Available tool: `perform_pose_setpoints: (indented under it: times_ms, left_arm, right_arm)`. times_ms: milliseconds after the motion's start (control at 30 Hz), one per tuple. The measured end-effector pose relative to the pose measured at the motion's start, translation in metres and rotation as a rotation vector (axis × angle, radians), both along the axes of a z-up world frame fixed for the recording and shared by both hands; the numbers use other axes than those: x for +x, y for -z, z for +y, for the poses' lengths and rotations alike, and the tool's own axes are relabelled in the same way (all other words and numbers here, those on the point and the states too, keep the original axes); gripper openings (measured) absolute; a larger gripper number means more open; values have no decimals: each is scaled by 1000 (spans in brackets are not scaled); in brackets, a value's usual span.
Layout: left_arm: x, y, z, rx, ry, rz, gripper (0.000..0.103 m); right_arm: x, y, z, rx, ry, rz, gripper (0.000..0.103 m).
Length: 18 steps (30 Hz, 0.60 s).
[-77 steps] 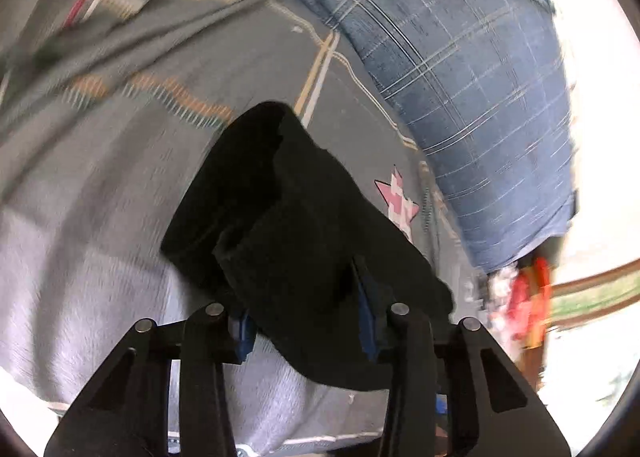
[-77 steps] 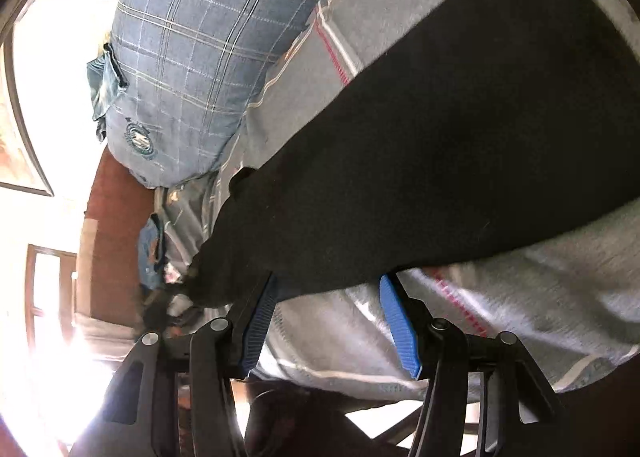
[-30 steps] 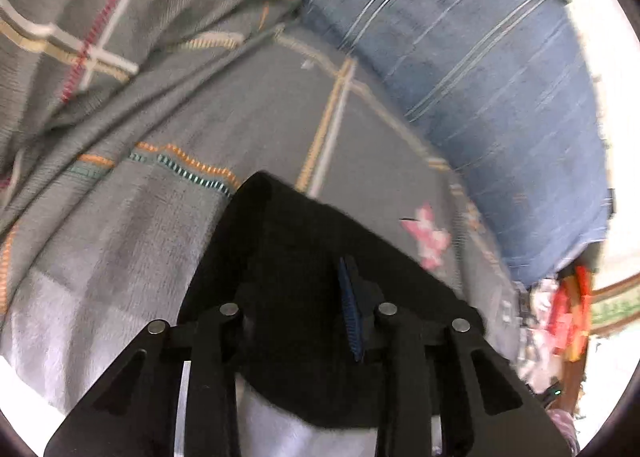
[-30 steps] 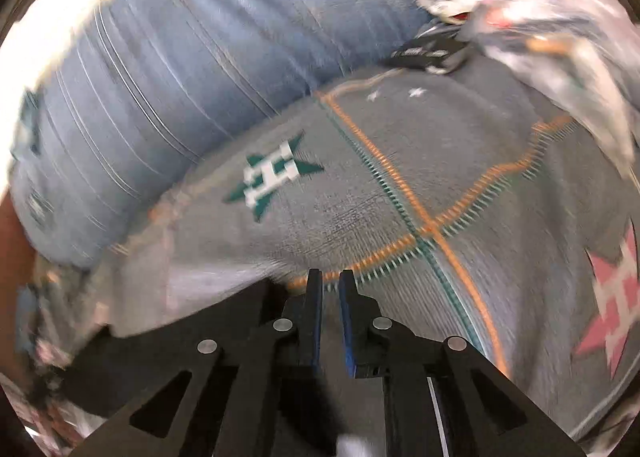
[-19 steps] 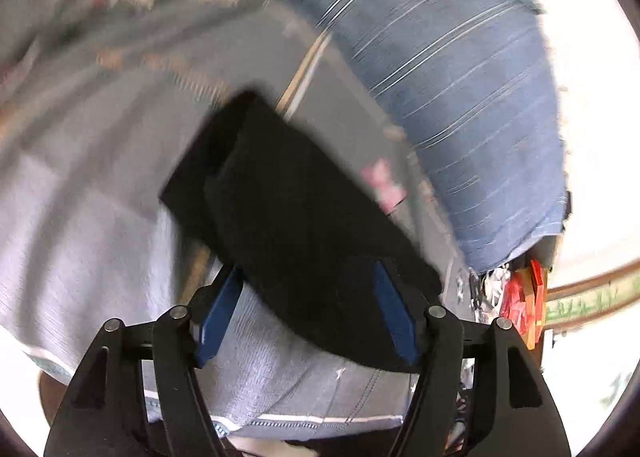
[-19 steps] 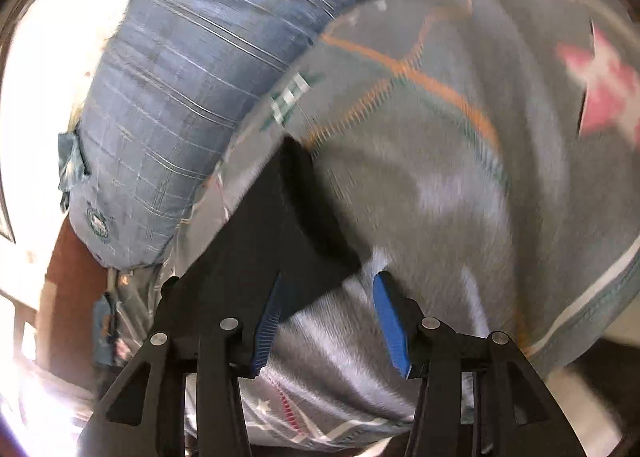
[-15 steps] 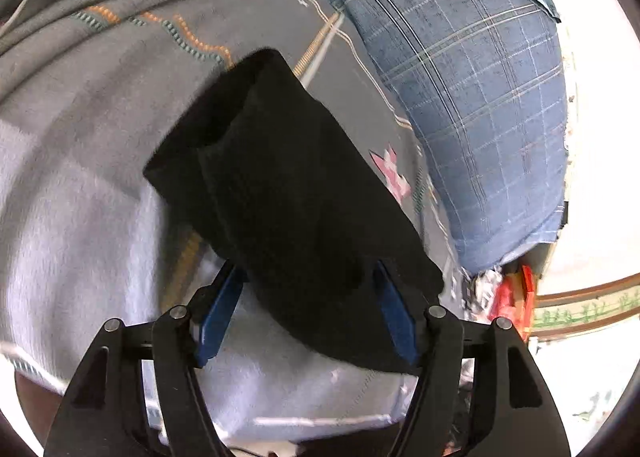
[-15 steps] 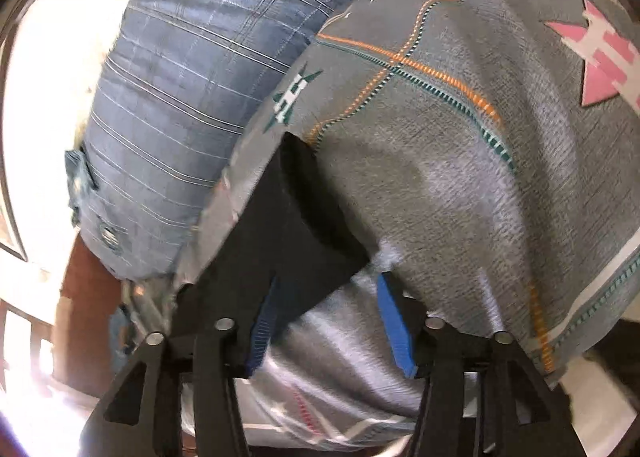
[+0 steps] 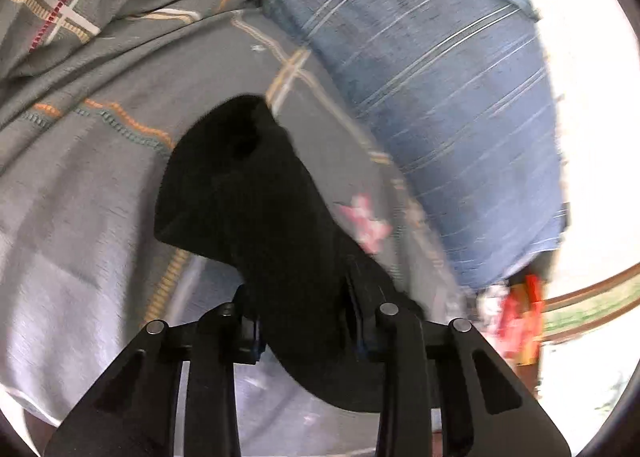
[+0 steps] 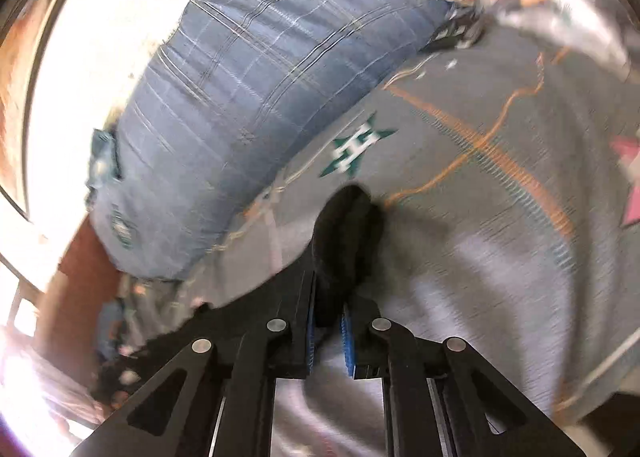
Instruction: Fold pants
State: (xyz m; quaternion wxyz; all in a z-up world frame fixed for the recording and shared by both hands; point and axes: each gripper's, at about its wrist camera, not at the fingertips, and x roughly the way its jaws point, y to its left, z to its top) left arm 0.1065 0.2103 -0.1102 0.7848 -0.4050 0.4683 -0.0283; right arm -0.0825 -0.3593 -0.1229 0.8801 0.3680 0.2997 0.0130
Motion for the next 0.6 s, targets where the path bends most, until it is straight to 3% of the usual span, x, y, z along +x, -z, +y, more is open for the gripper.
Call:
perform_pose_setpoints:
  times_ms: [67,133,200,333,467,600]
  left_arm:
    - [5,17,2,15,-6,69,28]
    - [0,24,10,-48,-15,70,28]
    - [-7,17,16,-74,4,77,28]
    - [-39,-6,38,-98,8,13,32]
    - [-60,-24,66,-144,-99,-74,58]
    - [-44,-16,59,-159,-67,-38,60]
  right_arm:
    - [4,18,-7,-63,46,109,10]
    - [2,32,-15,-35,66,173,15]
    - [-14,33,-24,25,102,144,15]
    - [-36,-1,-26,-63,147,89,18]
    - [-19,-33,3,-125,71,26,35]
    - [31,-42,60,-122,-133,5,38]
